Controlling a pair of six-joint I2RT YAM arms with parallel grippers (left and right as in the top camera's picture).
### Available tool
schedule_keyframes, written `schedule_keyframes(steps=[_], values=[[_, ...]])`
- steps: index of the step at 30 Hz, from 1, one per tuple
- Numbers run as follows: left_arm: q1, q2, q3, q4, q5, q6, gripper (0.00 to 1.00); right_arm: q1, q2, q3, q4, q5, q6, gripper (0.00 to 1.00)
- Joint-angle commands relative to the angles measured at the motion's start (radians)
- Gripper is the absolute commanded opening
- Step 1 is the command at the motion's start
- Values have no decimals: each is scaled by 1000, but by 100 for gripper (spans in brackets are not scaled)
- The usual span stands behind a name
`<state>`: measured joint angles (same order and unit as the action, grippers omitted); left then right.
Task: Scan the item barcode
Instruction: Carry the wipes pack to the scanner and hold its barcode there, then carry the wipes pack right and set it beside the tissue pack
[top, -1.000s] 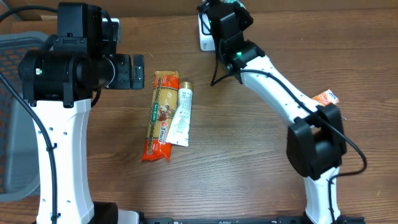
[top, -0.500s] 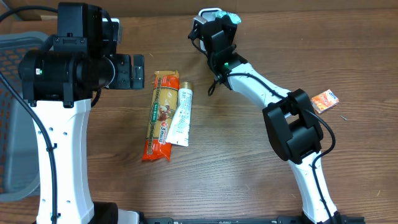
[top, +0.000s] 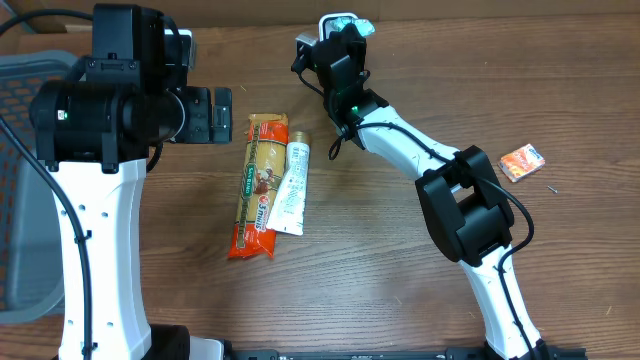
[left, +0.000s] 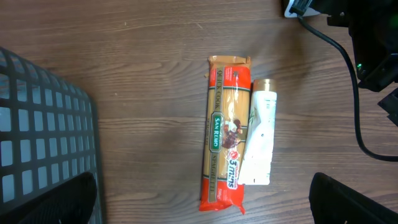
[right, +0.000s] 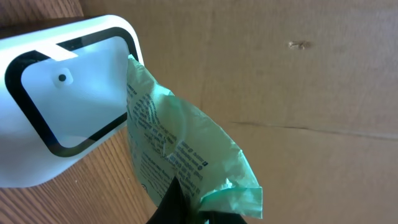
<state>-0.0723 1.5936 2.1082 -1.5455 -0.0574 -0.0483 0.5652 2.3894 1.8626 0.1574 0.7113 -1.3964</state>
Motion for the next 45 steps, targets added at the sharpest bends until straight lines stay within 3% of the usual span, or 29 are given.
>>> schedule_keyframes(steps=[1, 18, 27, 30, 35, 39, 45], values=[[-6, 3, 8, 2, -2, 19, 100, 0, -8, 23, 14, 0, -20, 4], [-6, 3, 8, 2, -2, 19, 100, 3, -8, 23, -8, -12, -24, 4], [-6, 3, 8, 2, -2, 19, 100, 14, -151, 23, 34, 79, 116, 4], [-6, 3, 8, 2, -2, 19, 100, 16, -252, 23, -87, 100, 257, 4], [-6, 3, 8, 2, -2, 19, 100, -2, -430, 23, -505, -33, 712, 4], [-6, 3, 8, 2, -2, 19, 100, -73, -561, 23, -861, -277, 1098, 4], [-6, 3, 8, 2, -2, 19, 100, -277, -650, 23, -1252, -763, 1386, 4]])
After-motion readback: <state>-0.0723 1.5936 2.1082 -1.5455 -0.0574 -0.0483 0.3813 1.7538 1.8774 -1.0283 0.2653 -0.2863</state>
